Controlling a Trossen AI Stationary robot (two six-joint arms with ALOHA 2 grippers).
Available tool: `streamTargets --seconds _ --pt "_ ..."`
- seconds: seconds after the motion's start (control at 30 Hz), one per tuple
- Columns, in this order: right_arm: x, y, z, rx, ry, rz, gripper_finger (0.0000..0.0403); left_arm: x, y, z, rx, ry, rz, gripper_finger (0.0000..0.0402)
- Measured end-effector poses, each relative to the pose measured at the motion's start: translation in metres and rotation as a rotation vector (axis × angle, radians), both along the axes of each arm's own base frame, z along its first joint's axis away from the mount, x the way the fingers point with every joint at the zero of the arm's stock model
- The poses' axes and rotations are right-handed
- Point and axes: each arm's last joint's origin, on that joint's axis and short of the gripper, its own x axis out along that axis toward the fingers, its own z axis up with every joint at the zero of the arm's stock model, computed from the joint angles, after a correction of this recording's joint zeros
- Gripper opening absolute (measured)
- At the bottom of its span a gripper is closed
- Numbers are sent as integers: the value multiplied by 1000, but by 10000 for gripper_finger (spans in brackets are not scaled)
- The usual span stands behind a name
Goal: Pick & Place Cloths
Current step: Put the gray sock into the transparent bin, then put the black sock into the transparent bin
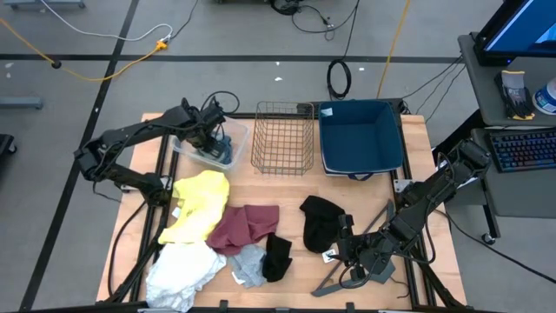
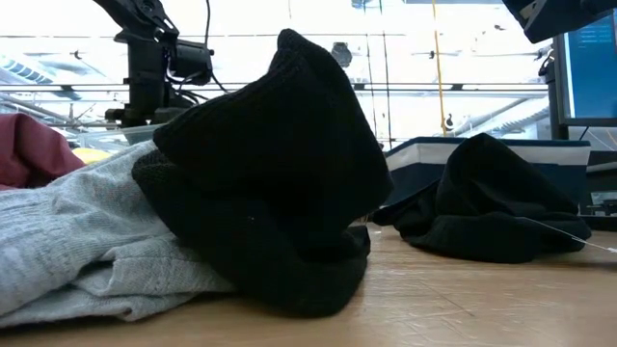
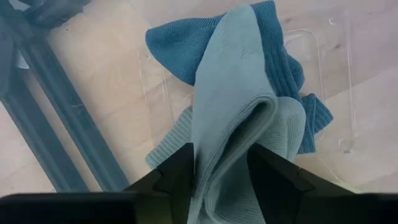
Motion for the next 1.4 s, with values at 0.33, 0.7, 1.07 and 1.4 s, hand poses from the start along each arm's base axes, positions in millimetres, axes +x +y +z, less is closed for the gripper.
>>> streamTargets --seconds 0.33,0.7,1.07,1.4 --pt "0 0 0 0 0 0 155 -12 -10 22 70 -75 -39 183" --pt "0 0 0 3 -5 1 155 -25 -39 59 197 -320 -110 184" --pt "0 0 0 -5 -7 5 155 0 -83 75 282 -475 -440 184" --pt "0 0 0 -6 -8 4 155 17 -130 81 378 -531 -710 184"
